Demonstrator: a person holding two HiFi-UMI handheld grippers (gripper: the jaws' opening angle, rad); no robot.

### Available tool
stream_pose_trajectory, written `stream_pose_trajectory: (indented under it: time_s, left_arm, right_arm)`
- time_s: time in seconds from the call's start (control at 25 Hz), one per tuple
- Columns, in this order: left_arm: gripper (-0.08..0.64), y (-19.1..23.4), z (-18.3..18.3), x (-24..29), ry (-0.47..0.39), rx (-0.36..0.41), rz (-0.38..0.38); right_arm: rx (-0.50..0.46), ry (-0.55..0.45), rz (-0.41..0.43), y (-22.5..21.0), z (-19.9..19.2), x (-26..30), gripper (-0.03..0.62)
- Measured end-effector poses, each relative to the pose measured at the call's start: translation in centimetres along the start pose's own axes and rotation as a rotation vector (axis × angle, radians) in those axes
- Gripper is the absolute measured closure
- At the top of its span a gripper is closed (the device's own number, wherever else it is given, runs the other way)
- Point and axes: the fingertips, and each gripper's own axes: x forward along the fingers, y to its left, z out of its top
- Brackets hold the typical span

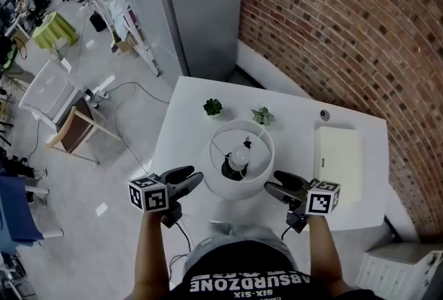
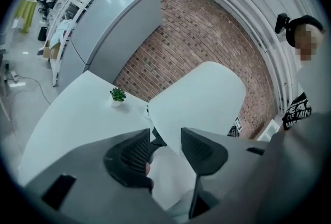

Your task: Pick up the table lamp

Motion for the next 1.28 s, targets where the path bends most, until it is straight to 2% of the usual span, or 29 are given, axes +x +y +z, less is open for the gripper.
stream_pose_trajectory:
  time_s: [0.2,0.56,0.72,0.92,1.16,1.28]
  left_arm:
    - [0.391,0.2,-0.2,0.4,0.003,-0.065,-0.066]
    - [0.391,0.4,-0.5,0.8,-0.029,-0.28,-0.242]
    - [0.393,0.6,-0.5,0.8,-0.018,-0.318,-0.289]
    - [0.383,-0.7,-0.1,0.9,-0.065,-0.435,-0.488]
    - [0.383,-0.9,0.5,1.5,-0.107,-0.459,-0.513]
    - [0.385,-0.9,0.5,1.5,-0.126,-0.507,-0.521]
  right_arm:
    - [0.069,0.004,0.062,-0.4,-0.2,0.4,0.291]
    - [0.149,0.029,0.171,-0.4,-0.5,0.9,0.29]
    - [0.161,0.045,0.199,-0.4,-0.4,1.1,0.29]
    - [0.179,0.052,0.231,-0.3,-0.4,1.5,0.291]
    - [0.21,0.019,0.25,0.0,0.1,1.5,0.293]
    - [0.229,-0.002,0.248,0.1,0.4,1.6,0.293]
